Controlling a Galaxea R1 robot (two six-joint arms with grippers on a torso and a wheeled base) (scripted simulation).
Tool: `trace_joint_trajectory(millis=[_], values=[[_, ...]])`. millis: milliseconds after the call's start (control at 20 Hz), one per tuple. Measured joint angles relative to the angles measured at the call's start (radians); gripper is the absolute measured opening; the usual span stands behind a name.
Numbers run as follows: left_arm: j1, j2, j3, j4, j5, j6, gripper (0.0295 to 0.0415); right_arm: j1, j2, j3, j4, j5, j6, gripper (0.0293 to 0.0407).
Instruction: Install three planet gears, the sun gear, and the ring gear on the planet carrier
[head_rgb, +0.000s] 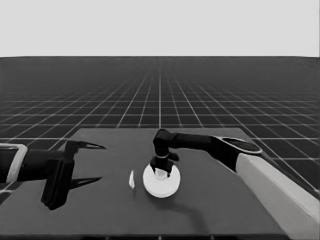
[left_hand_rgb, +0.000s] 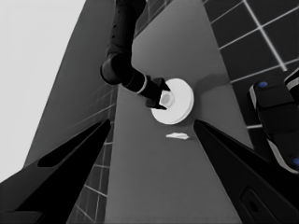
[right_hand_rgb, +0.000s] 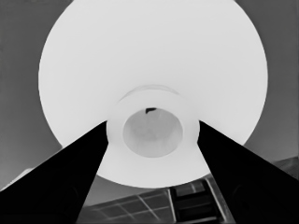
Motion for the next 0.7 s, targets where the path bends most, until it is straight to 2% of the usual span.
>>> trace_joint_trajectory(millis=[700], values=[[0.0, 0.0, 0.0, 0.0, 0.0, 0.0, 0.0385, 0.0, 0.0, 0.0, 0.0, 0.0, 0.122, 0.0348]])
